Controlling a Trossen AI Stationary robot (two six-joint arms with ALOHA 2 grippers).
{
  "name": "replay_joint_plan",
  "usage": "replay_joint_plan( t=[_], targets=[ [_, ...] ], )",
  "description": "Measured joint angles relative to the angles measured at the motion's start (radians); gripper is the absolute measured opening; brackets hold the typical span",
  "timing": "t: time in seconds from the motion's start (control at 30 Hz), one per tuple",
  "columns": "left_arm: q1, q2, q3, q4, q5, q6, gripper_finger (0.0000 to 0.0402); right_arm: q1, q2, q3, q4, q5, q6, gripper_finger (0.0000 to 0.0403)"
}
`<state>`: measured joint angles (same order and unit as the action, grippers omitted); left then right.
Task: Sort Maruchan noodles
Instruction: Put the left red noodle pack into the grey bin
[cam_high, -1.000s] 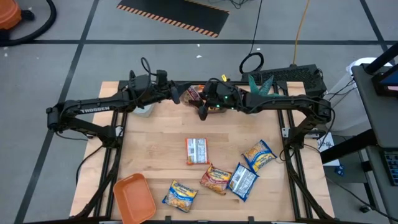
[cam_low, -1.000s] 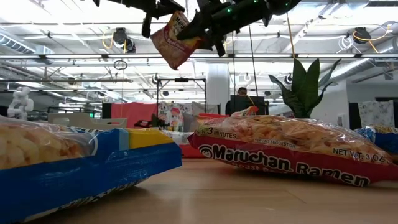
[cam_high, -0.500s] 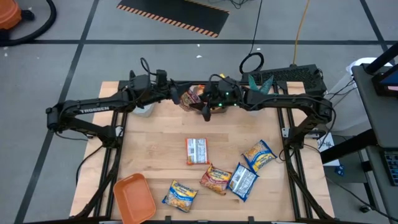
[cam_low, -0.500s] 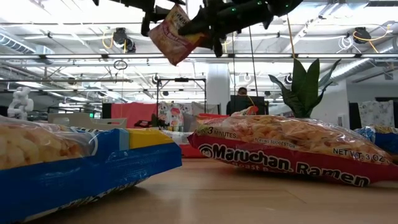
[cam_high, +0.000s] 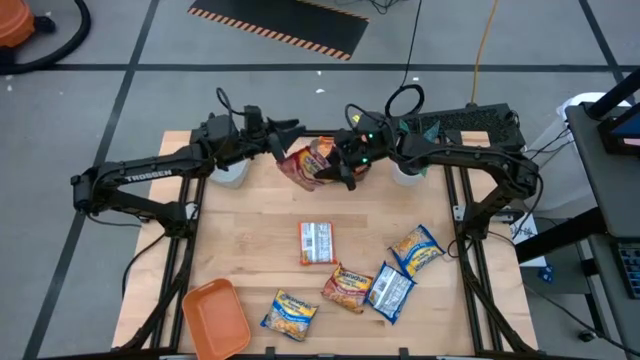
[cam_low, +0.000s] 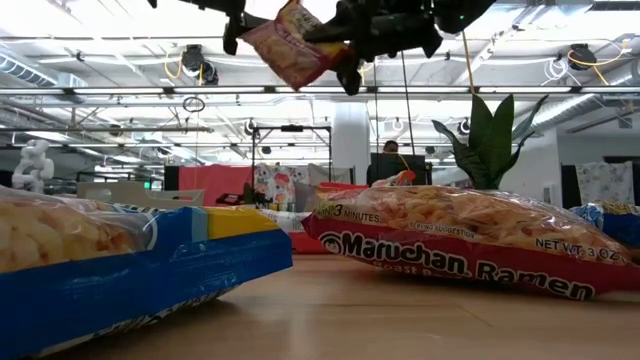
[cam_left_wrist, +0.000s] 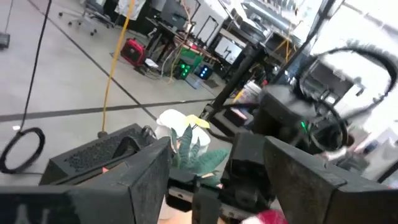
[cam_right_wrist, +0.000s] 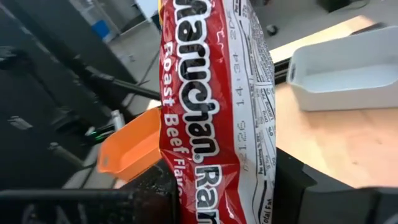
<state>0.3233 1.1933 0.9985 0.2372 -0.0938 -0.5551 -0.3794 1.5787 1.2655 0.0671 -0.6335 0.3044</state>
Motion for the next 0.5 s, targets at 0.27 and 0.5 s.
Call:
replay_joint_plan(
  t=[0.27, 0.5],
  targets=[
    [-0.057, 0.0, 0.0, -0.001, 0.016, 0.072, 0.0269, -0.05, -0.03, 0.0, -0.053, -0.157, 0.051, 0.0141],
    [-0.092, 0.0, 0.0, -0.067, -0.02, 0.017, 0.0345, -0.084, -0.09, 0.0, -0.195, -0.235, 0.002, 0.0141]
  ],
)
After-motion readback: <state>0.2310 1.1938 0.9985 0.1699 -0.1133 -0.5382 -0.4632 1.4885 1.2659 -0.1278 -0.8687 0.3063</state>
